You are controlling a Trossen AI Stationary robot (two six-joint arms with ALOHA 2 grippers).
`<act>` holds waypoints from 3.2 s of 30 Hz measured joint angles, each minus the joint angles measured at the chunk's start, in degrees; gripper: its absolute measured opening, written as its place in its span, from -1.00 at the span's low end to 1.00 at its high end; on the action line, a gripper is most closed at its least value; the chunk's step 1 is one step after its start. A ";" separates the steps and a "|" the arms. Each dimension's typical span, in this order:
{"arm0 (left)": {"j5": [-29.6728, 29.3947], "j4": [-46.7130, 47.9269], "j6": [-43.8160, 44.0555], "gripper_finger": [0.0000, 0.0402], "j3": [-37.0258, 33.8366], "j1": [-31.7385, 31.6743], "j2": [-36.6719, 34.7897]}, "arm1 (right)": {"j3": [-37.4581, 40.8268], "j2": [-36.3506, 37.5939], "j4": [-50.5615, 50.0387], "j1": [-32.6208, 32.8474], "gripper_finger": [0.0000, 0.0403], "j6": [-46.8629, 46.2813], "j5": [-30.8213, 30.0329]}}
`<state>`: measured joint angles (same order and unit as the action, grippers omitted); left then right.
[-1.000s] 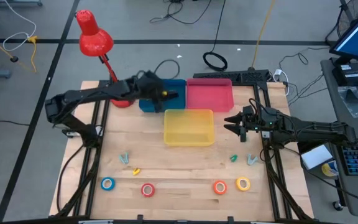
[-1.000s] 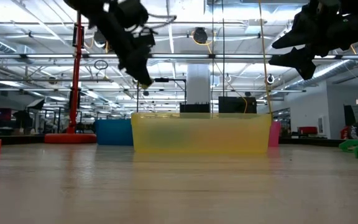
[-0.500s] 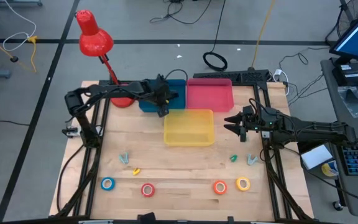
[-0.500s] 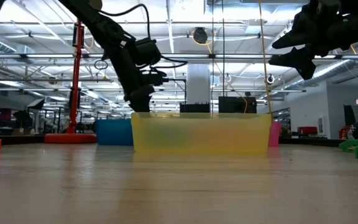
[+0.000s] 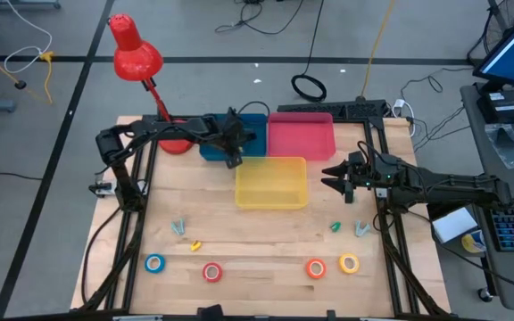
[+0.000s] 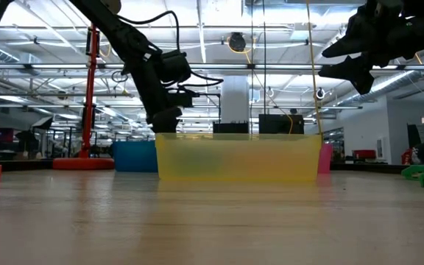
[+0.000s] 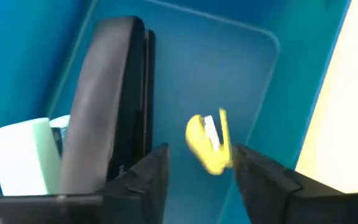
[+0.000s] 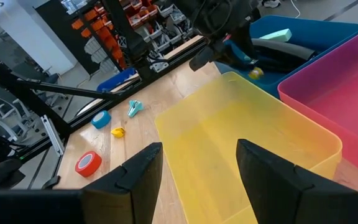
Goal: Pick and place Stapler, Stapler remover, tape
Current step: Put the yellow stapler into the blue bin, then put the green stapler into the blue bin
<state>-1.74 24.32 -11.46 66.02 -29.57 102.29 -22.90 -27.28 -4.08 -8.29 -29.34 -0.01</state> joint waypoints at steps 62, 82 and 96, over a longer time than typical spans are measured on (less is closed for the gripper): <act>9.73 -8.23 25.26 -0.01 -42.43 13.69 -93.50 | -39.76 -33.26 -53.76 0.04 -0.20 -8.01 -5.92; 9.78 -8.31 26.30 -0.07 -51.33 16.20 -100.11 | -39.73 -39.20 -70.39 0.00 -0.20 -33.22 -4.44; 9.79 -7.87 26.62 -0.09 -51.43 16.20 -100.11 | -27.34 -39.15 -71.07 0.00 0.19 -43.57 0.22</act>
<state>8.05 16.45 15.16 14.59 -13.37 2.17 -50.23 -66.44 -75.15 -8.29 -72.90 0.21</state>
